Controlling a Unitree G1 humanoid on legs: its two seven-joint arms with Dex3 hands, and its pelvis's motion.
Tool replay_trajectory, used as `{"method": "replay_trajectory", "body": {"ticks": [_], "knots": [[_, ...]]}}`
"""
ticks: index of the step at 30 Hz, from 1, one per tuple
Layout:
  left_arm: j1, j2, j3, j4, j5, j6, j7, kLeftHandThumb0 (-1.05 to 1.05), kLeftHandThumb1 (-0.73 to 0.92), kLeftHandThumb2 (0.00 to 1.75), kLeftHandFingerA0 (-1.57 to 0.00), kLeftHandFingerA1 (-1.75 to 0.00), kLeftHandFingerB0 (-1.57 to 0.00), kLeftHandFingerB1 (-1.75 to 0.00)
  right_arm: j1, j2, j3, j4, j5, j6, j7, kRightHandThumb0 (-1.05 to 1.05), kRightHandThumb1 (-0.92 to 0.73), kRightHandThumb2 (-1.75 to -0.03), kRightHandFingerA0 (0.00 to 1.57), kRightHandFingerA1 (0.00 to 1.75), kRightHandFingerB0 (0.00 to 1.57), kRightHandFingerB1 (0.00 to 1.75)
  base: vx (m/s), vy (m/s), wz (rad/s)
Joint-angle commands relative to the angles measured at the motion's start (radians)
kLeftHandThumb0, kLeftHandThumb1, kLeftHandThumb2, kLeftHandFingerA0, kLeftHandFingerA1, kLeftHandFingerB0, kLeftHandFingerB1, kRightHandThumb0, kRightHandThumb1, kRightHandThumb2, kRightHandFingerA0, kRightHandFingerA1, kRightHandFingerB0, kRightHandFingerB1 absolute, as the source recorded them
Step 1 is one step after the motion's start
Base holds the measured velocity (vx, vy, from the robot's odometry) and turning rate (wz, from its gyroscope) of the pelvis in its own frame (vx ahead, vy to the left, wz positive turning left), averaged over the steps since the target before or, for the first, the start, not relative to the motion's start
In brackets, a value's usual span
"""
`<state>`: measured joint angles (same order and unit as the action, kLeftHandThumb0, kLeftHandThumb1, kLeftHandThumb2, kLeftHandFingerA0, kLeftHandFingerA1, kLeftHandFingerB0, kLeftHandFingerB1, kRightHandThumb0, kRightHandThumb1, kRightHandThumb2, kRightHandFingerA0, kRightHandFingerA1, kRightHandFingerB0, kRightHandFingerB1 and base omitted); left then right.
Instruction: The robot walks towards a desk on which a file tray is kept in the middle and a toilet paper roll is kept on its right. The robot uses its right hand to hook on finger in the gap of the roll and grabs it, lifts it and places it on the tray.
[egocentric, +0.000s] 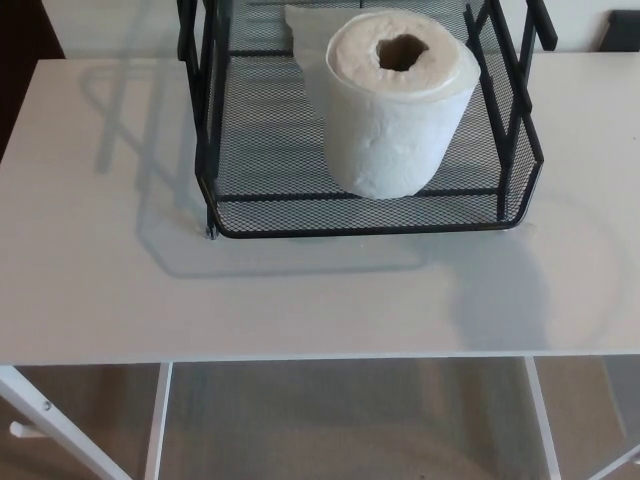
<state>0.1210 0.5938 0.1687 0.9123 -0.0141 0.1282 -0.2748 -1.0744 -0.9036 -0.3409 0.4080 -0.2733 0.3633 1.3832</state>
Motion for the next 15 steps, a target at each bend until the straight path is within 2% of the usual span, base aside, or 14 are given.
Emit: {"method": "replay_trajectory", "body": {"ticks": [1,2,3,4,5,6,7,8,10,11,12,13,14,15], "knots": [[0.004,0.026,0.02,-0.008,-0.003,-0.015,0.006,-0.8,0.92,0.69,-0.15,-0.54,-0.23,-0.44,0.73,0.184,-0.935,0.128,0.175,-0.147,-0.699,-0.61,-0.44,-0.75,0.63,0.54,0.26,0.44,0.0,0.0,0.0],[0.001,0.027,0.021,-0.007,-0.004,-0.014,0.005,-0.8,0.92,0.69,-0.15,-0.54,-0.23,-0.44,0.737,0.19,-0.94,0.136,0.18,-0.156,-0.715,-0.61,-0.44,-0.75,0.63,0.54,0.26,0.44,0.0,0.0,0.0],[0.0,0.029,0.022,-0.012,-0.005,-0.006,0.005,-0.79,0.92,0.68,-0.14,-0.53,-0.23,-0.44,0.733,0.219,-0.955,0.154,0.183,-0.148,-0.805,-0.65,-0.41,-0.74,0.72,0.61,0.32,0.46,0.0,0.0,0.0],[0.0,0.029,0.022,-0.012,-0.005,-0.006,0.005,-0.79,0.92,0.68,-0.14,-0.53,-0.23,-0.44,0.734,0.222,-0.957,0.156,0.184,-0.148,-0.816,-0.65,-0.41,-0.74,0.72,0.61,0.32,0.46,0.0,0.0,0.0],[0.001,0.029,0.023,-0.011,-0.004,-0.009,0.007,-0.79,0.92,0.68,-0.14,-0.53,-0.23,-0.44,0.737,0.238,-0.951,0.182,0.177,-0.172,-0.896,-0.6,-0.46,-0.54,0.86,0.65,0.4,0.38,0.0,0.0,0.0],[-0.004,0.028,0.018,-0.002,0.0,-0.01,0.01,-0.8,0.92,0.69,-0.15,-0.53,-0.23,-0.44,0.762,0.255,-0.942,0.27,0.196,-0.228,-1.009,-0.65,-0.36,-0.77,0.7,0.89,0.2,0.48,0.0,0.0,0.0],[-0.006,0.028,0.019,0.002,0.0,-0.012,0.012,-0.79,0.92,0.69,-0.16,-0.55,-0.22,-0.44,0.755,0.269,-0.962,0.297,0.216,-0.224,-1.059,-0.72,-0.35,-0.76,0.96,0.98,0.28,0.5,0.0,0.0,0.0],[-0.004,0.029,0.019,-0.005,0.0,-0.007,0.011,-0.8,0.92,0.71,-0.17,-0.56,-0.23,-0.45,0.749,0.29,-0.981,0.295,0.225,-0.221,-1.092,-0.62,-0.44,-0.54,0.69,1.16,0.32,0.45,0.0,0.0,0.0],[-0.004,0.028,0.017,-0.006,0.002,-0.004,0.012,-0.8,0.92,0.69,-0.17,-0.56,-0.22,-0.45,0.751,0.328,-1.001,0.29,0.234,-0.233,-1.138,-0.61,-0.43,-0.56,0.72,1.16,0.26,0.45,0.0,0.0,0.0],[-0.004,0.029,0.016,-0.001,0.002,-0.011,0.007,-0.8,0.92,0.7,-0.17,-0.56,-0.22,-0.45,0.743,0.351,-1.025,0.301,0.256,-0.252,-1.176,-0.56,-0.41,-0.62,0.86,1.18,0.25,0.45,0.0,0.0,0.0],[-0.002,0.026,0.027,-0.003,-0.012,-0.004,-0.002,-0.82,0.92,0.68,-0.13,-0.54,-0.22,-0.45,0.748,0.39,-1.04,0.317,0.273,-0.311,-1.237,-0.59,-0.34,-0.9,1.19,1.23,0.09,0.53,0.0,0.0,0.0],[0.001,0.026,0.025,-0.008,-0.009,-0.003,-0.001,-0.82,0.92,0.68,-0.13,-0.54,-0.22,-0.45,0.748,0.412,-1.061,0.318,0.29,-0.323,-1.255,-0.59,-0.34,-0.9,1.19,1.23,0.09,0.53,0.0,0.0,0.0],[-0.008,0.024,0.022,0.008,-0.004,-0.002,0.012,-0.8,0.92,0.69,-0.14,-0.53,-0.23,-0.44,0.758,0.421,-1.065,0.35,0.31,-0.364,-1.27,-0.57,-0.33,-0.91,1.0,1.21,0.04,0.52,0.0,0.0,0.0],[-0.009,0.024,0.022,0.01,-0.004,-0.002,0.013,-0.8,0.92,0.69,-0.14,-0.53,-0.23,-0.44,0.759,0.422,-1.066,0.354,0.312,-0.369,-1.271,-0.57,-0.33,-0.91,1.0,1.21,0.04,0.52,0.0,0.0,0.0]]}}
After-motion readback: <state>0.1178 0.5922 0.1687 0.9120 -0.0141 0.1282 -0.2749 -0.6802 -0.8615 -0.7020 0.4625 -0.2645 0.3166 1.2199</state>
